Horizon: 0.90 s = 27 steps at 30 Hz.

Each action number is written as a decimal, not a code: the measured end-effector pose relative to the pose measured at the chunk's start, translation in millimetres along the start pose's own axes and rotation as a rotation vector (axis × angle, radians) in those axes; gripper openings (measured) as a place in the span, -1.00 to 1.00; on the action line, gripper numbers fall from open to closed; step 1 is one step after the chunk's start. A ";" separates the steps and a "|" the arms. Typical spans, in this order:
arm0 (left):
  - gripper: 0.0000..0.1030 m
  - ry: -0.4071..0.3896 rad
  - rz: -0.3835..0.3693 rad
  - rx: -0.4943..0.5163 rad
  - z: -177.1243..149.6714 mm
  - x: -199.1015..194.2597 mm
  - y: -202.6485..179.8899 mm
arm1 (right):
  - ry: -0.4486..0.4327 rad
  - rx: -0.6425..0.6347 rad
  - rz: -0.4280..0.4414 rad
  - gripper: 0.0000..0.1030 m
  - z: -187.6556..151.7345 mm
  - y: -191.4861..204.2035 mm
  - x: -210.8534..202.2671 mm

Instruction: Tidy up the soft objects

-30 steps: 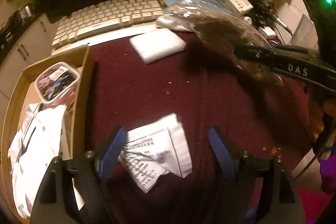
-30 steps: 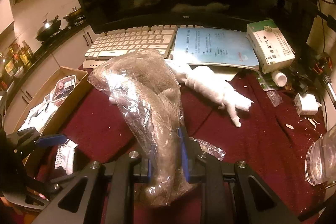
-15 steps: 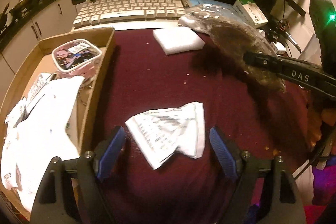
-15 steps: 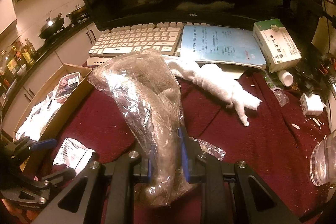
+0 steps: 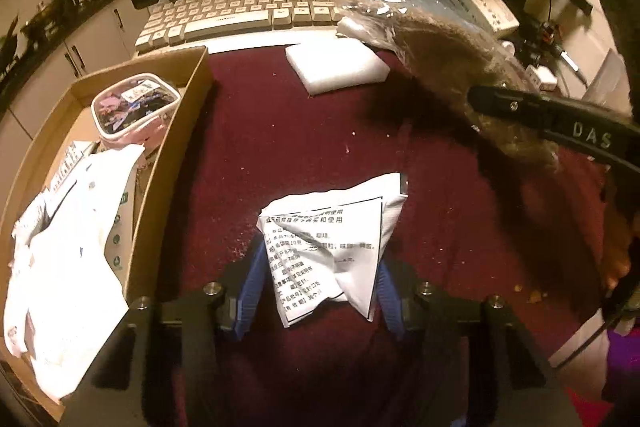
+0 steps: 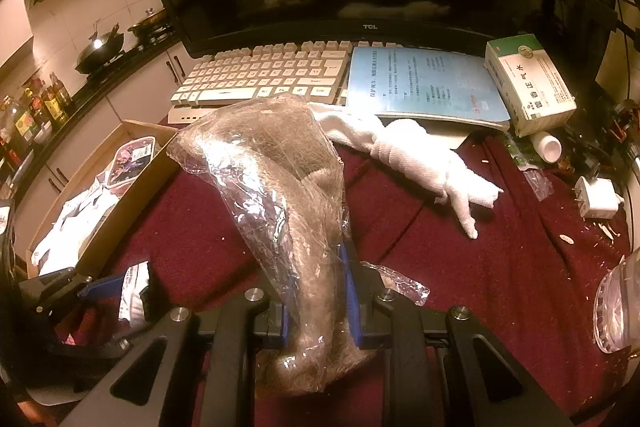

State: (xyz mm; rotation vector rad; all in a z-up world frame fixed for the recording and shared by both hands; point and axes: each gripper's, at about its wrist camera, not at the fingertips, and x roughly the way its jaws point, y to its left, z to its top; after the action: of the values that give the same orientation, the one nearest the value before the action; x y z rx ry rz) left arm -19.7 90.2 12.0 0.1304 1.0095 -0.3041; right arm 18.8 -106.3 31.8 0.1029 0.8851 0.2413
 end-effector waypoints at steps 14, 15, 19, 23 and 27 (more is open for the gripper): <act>-0.06 -0.086 -0.071 -0.048 6.4 -34.1 9.3 | -0.025 -0.033 0.002 -0.56 1.6 12.6 -8.9; -0.06 -0.092 -0.070 -0.050 6.6 -36.3 10.5 | -0.026 -0.036 0.002 -0.56 1.9 13.7 -9.3; -0.06 -0.116 -0.061 -0.065 6.9 -47.3 17.3 | -0.033 -0.060 0.004 -0.56 4.3 22.1 -11.9; -0.06 -0.134 -0.048 -0.088 7.6 -56.8 29.3 | -0.040 -0.087 0.004 -0.56 8.1 30.0 -14.3; -0.06 -0.140 -0.031 -0.116 7.6 -65.1 46.4 | -0.045 -0.115 0.006 -0.56 12.6 39.9 -15.5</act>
State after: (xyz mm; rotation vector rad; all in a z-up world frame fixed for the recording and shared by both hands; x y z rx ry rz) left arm -31.4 144.9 69.8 -0.0121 0.8887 -0.2786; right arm 12.6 -71.5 58.9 0.0038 0.8243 0.2940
